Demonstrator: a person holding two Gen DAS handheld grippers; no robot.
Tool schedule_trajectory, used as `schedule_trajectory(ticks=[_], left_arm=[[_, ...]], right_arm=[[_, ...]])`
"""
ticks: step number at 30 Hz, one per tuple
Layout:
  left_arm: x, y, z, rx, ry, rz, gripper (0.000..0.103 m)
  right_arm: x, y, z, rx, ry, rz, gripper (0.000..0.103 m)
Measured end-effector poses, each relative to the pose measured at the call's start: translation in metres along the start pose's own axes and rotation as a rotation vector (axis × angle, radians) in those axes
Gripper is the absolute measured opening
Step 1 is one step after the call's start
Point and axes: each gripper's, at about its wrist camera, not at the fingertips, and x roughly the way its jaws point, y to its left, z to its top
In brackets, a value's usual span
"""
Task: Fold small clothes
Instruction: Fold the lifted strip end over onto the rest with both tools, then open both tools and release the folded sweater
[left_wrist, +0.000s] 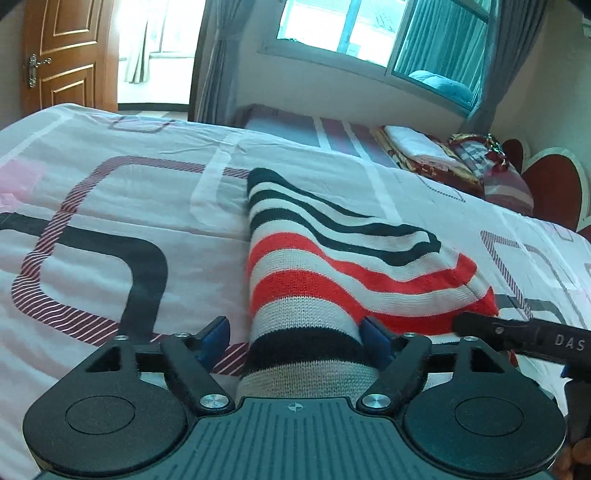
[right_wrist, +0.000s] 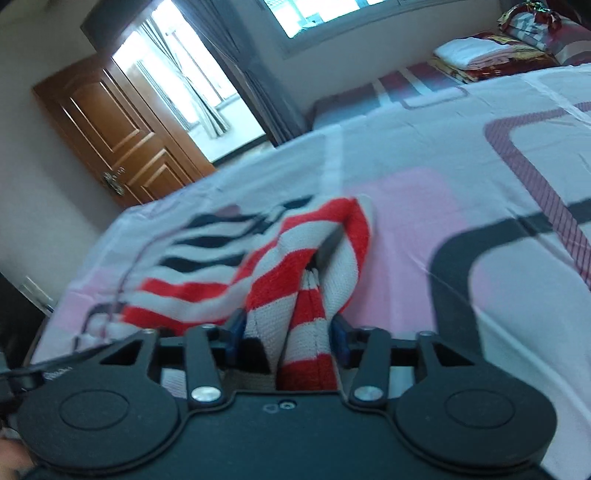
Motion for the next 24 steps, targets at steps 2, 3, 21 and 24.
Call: schedule_trajectory(ticks=[2,3,21,24], left_arm=[[-0.010,0.000,0.001,-0.004,-0.013,0.017,0.077],[-0.017,-0.001,0.002,0.003,-0.028,0.038,0.077],[-0.068,-0.031,-0.042,0.135,0.018,0.099,0.078],[-0.081,-0.036,-0.043,0.161,0.022,0.106,0.095]], right_arm=[[-0.005,0.005,0.001,-0.019,-0.015,-0.037,0.063],[-0.010,0.008,0.002,-0.033,-0.027,-0.057,0.064],[-0.045,0.064,-0.054,-0.305,0.030,-0.150,0.047],[-0.063,0.070,-0.052,-0.260,-0.013,-0.154,0.061]])
